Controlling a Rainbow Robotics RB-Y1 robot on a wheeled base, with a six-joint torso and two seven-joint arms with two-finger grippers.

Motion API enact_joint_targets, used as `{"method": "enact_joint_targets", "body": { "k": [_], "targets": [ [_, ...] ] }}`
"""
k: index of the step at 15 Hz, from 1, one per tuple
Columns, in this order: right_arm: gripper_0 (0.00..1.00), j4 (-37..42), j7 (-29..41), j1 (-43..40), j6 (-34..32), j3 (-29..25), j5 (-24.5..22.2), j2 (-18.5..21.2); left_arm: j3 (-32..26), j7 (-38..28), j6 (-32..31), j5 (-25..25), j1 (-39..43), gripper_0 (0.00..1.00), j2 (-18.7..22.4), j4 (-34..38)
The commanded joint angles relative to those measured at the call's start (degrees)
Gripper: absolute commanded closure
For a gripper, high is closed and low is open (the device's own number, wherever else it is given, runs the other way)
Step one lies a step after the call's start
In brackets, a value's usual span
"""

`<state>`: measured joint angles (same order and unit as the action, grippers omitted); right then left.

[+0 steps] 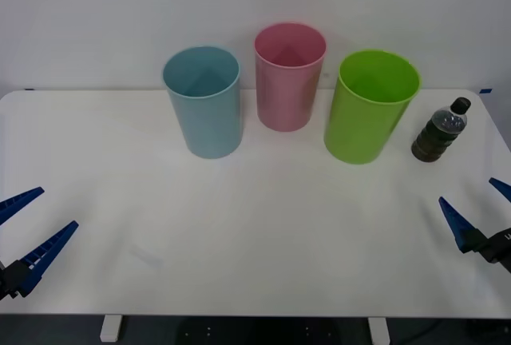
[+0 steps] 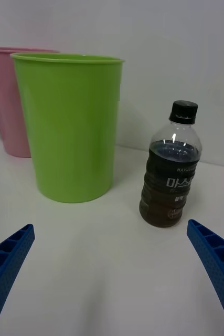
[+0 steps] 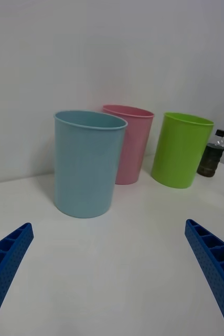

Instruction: Grasp the object on the table and drop it into the matching bin: aluminum can to the light blue bin, PET bottle to the pink bin.

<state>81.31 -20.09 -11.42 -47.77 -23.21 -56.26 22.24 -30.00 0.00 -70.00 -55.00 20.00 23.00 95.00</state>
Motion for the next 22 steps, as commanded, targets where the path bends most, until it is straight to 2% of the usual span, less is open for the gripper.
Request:
{"method": "enact_joint_targets", "body": {
  "k": [1, 5, 10, 22],
  "targets": [
    [0.0, -2.6, -0.2, 2.5, 1.9, 0.6, 0.0, 0.0, 0.0, 0.0, 0.0, 0.0, 0.0, 0.0, 0.0, 0.0],
    [0.0, -4.1, -0.3, 5.1, 7.3, 2.1, 0.0, 0.0, 0.0, 0.0, 0.0, 0.0, 0.0, 0.0, 0.0, 0.0],
    [0.0, -12.4, -1.0, 12.6, 8.3, 2.3, -1.2, 0.0, 0.0, 0.0, 0.0, 0.0, 0.0, 0.0, 0.0, 0.0],
    [0.0, -29.0, -3.9, 28.0, 16.1, 2.5, -3.8, 0.0, 0.0, 0.0, 0.0, 0.0, 0.0, 0.0, 0.0, 0.0]
  ]
}}
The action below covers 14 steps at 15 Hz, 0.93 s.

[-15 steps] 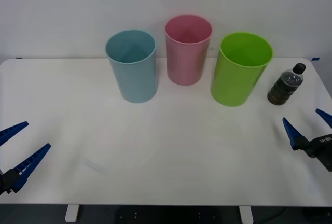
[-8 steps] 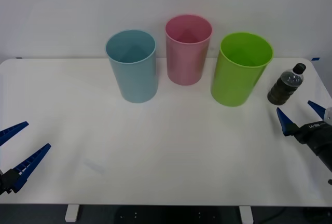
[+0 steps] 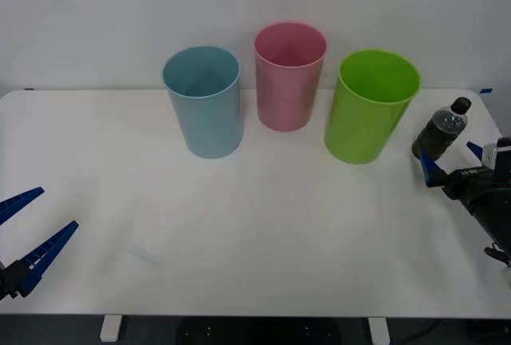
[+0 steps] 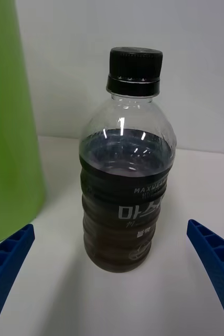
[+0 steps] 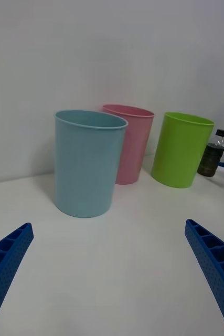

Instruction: Grasp the object on the table and drop it into the matching bin: aluminum can to the light blue bin, PET bottle to the pink bin.

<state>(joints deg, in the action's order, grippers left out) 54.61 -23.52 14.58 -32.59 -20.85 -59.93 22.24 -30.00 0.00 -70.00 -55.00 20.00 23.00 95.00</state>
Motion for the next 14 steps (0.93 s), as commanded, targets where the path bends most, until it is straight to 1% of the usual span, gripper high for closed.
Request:
{"method": "enact_joint_targets", "body": {
  "k": [1, 5, 9, 14],
  "targets": [
    [0.0, -4.0, -0.8, 3.4, 1.4, 0.1, -0.2, 0.0, 0.0, 0.0, 0.0, 0.0, 0.0, 0.0, 0.0, 0.0],
    [0.0, -9.1, -2.1, 8.6, 5.4, 0.5, -0.5, 0.0, 0.0, 0.0, 0.0, 0.0, 0.0, 0.0, 0.0, 0.0],
    [0.0, -9.3, -2.8, 10.0, 9.5, 2.0, -0.6, -0.1, 0.0, 0.0, 0.0, 0.0, 0.0, 0.0, 0.0, 0.0],
    [0.0, -9.3, -3.3, 11.1, 12.6, 3.7, -0.2, -0.4, 0.0, 0.0, 0.0, 0.0, 0.0, 0.0, 0.0, 0.0]
  ]
}}
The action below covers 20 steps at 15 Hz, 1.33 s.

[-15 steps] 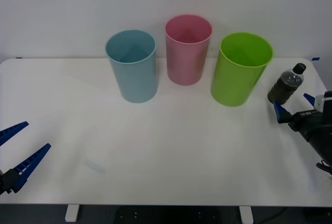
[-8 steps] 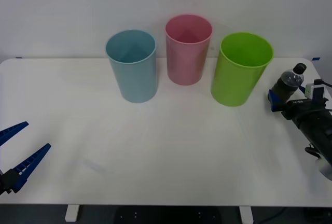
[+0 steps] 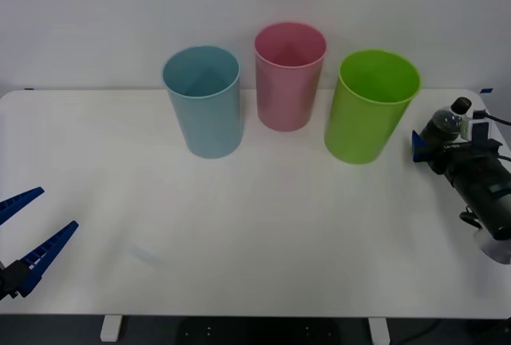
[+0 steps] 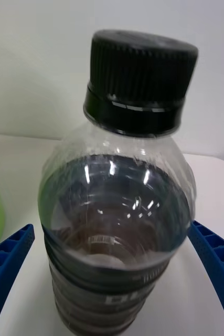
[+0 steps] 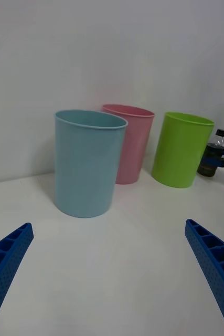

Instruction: Grasp the object on the table and drop it into the matching bin: aluminum can to the light blue bin, PET bottle to the pink bin.

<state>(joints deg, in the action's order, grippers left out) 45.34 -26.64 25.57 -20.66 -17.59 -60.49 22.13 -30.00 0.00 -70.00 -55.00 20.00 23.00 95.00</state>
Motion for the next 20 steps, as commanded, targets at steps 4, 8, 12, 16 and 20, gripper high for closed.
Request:
{"method": "enact_joint_targets", "body": {
  "k": [4, 8, 12, 16, 20],
  "targets": [
    [0.0, 0.0, -0.3, 0.1, 0.9, 0.7, 0.4, -0.2, 0.0, 0.0, 0.0, 0.0, 0.0, 0.0, 0.0, 0.0],
    [1.0, 0.0, -0.3, 0.0, 0.3, 0.7, 0.7, -0.2, 0.0, 0.0, 0.0, 0.0, 0.0, 0.0, 0.0, 0.0],
    [1.0, 0.4, 0.2, 0.0, 0.2, 1.5, 0.7, -0.2, 0.0, 0.0, 0.0, 0.0, 0.0, 0.0, 0.0, 0.0],
    [1.0, 2.3, 0.5, -1.6, -1.2, 1.0, 0.8, 0.0, 0.0, 0.0, 0.0, 0.0, 0.0, 0.0, 0.0, 0.0],
    [1.0, 16.0, 4.4, -10.8, -0.4, 3.1, 3.3, 0.5, 0.0, 0.0, 0.0, 0.0, 0.0, 0.0, 0.0, 0.0]
  ]
}}
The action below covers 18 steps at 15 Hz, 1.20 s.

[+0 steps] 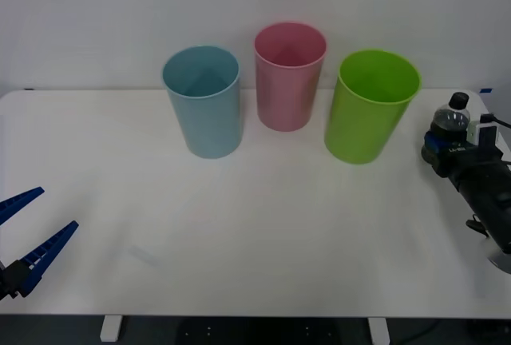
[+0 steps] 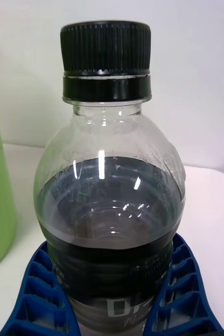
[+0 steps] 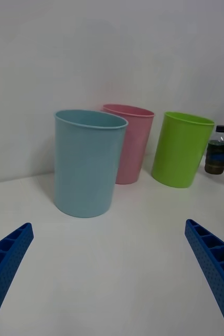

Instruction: Grasp the object on the table and drop it into the matching bin: aluminum can to the light blue bin, PET bottle to the pink bin.

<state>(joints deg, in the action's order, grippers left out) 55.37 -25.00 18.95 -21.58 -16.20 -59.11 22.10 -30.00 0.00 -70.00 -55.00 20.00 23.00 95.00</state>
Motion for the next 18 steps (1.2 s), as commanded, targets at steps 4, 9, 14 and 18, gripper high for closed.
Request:
{"method": "enact_joint_targets", "body": {
  "k": [4, 9, 14, 18],
  "targets": [
    [1.0, 16.9, 11.0, -11.6, 0.8, 4.2, 4.3, 2.6, 0.0, 0.0, 0.0, 0.0, 0.0, 0.0, 0.0, 0.0],
    [1.0, 26.2, 18.8, -18.1, 0.8, 4.2, 4.3, 4.2, 0.0, 0.0, 0.0, 0.0, 0.0, 0.0, 0.0, 0.0],
    [1.0, 36.1, 26.6, -23.5, 0.8, 2.7, 4.3, 6.0, 0.0, 0.0, 0.0, 0.0, 0.0, 0.0, 0.0, 0.0],
    [1.0, 41.6, 29.7, -24.7, 0.8, 1.3, 4.3, 8.0, 0.0, 0.0, 0.0, 0.0, 0.0, 0.0, 0.0, 0.0]
  ]
}}
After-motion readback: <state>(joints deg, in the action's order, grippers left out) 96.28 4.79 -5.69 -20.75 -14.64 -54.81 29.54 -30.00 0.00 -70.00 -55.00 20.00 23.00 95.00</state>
